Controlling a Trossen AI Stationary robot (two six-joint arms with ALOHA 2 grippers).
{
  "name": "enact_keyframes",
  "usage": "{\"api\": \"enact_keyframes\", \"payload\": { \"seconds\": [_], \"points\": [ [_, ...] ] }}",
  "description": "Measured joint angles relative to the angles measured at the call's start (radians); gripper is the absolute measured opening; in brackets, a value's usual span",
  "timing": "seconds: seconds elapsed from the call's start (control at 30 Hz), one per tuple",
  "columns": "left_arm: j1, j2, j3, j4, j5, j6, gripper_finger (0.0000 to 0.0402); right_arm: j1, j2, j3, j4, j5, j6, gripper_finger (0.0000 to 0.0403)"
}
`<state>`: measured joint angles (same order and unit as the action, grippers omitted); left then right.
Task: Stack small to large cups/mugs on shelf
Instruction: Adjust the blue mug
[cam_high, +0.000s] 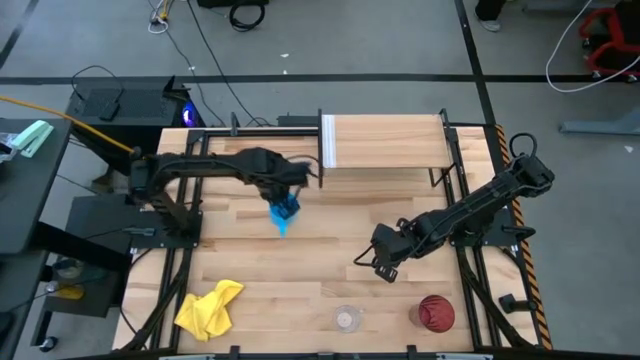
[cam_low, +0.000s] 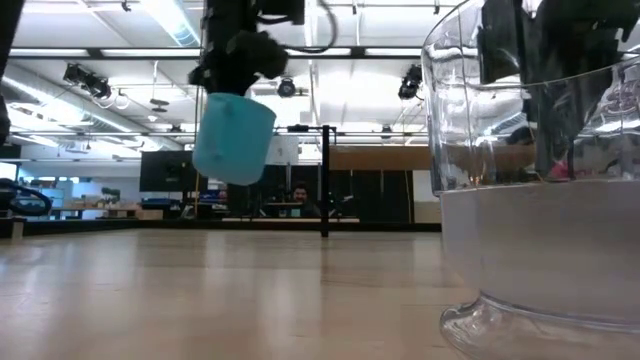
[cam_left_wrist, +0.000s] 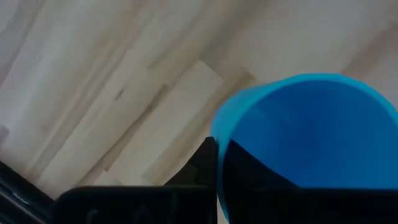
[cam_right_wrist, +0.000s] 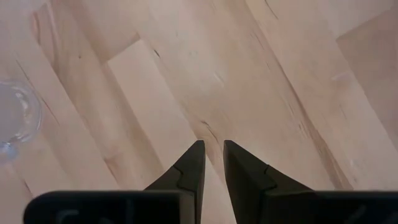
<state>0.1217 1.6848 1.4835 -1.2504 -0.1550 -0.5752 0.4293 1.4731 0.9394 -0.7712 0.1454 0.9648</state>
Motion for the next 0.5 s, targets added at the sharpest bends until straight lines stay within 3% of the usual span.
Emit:
{"api": "enact_keyframes", "payload": {
  "seconds": [0.23,0.5],
  "points": [
    [0.051,-0.211,-0.271,0.19,0.029,-0.1,0.0011,-0.01,0.0,0.0,0.002,0.008,-0.006,0.0066],
    [-0.004,-0.274,-0.506,0.35,0.058,-0.23,0.0014,-0.023,0.0,0.0,0.003,0.009,-0.007,0.0066]
  ]
}}
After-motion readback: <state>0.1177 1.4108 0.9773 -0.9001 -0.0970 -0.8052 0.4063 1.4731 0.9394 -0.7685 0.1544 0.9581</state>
